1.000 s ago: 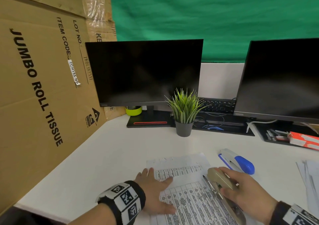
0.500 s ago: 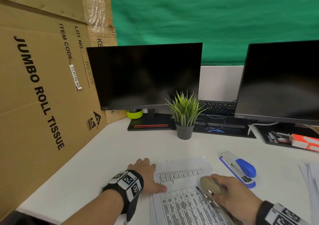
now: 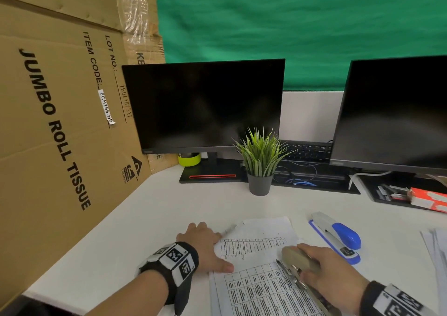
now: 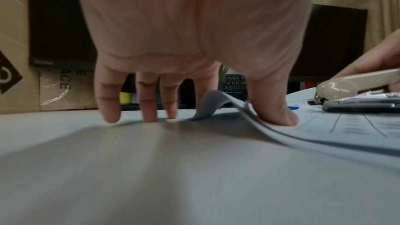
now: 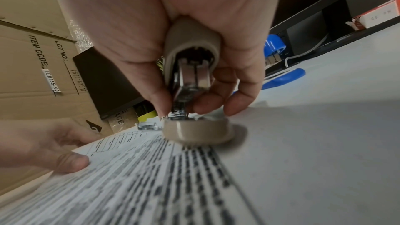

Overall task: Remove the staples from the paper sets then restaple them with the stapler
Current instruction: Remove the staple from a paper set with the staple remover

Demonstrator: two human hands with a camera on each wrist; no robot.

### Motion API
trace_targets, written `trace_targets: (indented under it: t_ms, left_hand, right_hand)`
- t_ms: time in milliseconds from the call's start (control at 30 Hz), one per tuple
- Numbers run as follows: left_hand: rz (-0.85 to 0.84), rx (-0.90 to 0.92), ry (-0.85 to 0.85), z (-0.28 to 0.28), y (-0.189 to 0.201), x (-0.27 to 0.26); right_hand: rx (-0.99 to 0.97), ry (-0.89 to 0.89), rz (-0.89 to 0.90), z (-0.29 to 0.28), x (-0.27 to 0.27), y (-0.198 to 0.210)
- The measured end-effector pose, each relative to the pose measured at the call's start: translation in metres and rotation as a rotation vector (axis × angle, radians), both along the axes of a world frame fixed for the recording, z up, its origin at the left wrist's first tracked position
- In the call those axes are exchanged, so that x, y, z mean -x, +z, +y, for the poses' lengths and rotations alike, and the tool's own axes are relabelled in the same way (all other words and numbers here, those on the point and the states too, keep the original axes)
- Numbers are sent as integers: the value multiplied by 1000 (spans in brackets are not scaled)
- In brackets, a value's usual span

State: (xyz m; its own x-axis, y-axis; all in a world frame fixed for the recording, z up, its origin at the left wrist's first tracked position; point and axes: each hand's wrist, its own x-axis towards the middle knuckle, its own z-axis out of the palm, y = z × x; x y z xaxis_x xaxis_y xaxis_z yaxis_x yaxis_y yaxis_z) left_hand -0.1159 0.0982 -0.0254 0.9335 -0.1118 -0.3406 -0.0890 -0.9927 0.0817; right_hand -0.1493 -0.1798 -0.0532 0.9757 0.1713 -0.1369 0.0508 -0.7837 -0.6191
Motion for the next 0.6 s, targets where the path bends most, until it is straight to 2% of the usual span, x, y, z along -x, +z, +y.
trace_targets:
  t_ms: [133, 267, 300, 333, 400, 467, 600]
  left_hand:
    - [-97, 130, 44, 1, 5, 6]
    - [-359, 353, 92, -4, 12, 13]
    - [-376, 432, 99, -7, 15, 17]
    - [-340, 526, 107, -11, 19, 21]
    - [-145, 716, 134, -21, 23, 31]
    - [-20, 878, 178, -31, 23, 38]
    - [-169, 1065, 347, -31, 24, 42]
  right_hand:
    - [3, -23, 8, 4, 3, 7]
    - [-59, -50, 11, 12, 4, 11]
    - [-98, -54, 6, 16, 5, 16]
    - [-160, -52, 5, 23, 9, 24]
    - [-299, -23, 1, 41, 19, 42]
    - [-346, 29, -44, 59, 26, 54]
    - [-398, 81, -106, 88, 31, 60]
